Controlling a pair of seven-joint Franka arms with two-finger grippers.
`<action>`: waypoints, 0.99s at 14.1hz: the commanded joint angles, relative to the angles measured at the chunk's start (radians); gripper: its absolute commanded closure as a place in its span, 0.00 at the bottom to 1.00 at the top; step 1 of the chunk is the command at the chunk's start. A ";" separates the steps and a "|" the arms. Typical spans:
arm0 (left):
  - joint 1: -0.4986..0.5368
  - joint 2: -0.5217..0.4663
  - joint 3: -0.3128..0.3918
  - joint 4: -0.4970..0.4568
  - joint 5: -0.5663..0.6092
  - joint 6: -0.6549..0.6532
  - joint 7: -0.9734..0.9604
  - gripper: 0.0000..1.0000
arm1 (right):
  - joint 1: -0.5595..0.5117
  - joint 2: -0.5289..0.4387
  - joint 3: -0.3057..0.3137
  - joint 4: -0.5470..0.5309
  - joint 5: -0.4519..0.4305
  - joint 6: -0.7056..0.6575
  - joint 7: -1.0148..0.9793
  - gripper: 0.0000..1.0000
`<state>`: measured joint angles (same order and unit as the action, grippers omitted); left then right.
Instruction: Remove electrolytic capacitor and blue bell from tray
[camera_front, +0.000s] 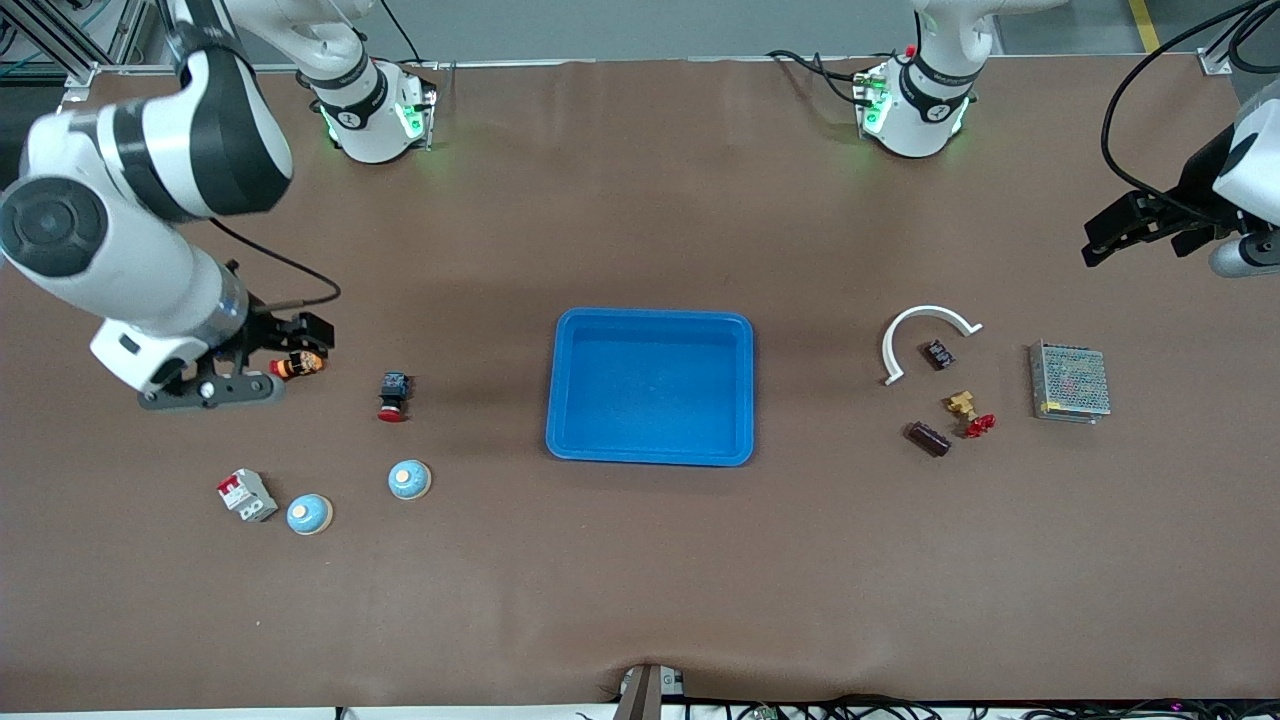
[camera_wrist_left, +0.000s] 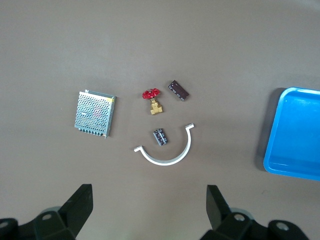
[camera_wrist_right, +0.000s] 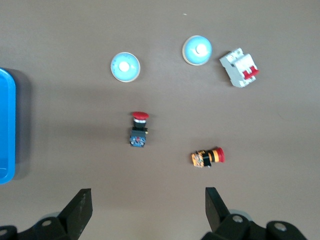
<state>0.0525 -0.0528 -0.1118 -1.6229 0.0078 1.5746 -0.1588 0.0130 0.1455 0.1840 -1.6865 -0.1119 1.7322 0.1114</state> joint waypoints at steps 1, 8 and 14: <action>0.007 -0.022 -0.003 -0.015 -0.011 0.007 0.013 0.00 | -0.062 -0.147 0.011 -0.137 0.020 0.018 -0.015 0.00; 0.007 -0.022 -0.003 -0.015 -0.011 0.007 0.015 0.00 | -0.278 -0.218 0.005 -0.086 0.149 -0.091 -0.234 0.00; 0.007 -0.022 -0.003 -0.015 -0.011 0.007 0.015 0.00 | -0.309 -0.184 0.006 0.051 0.133 -0.144 -0.234 0.00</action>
<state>0.0528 -0.0528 -0.1118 -1.6232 0.0078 1.5746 -0.1587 -0.2678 -0.0608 0.1736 -1.6782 0.0137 1.6085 -0.1202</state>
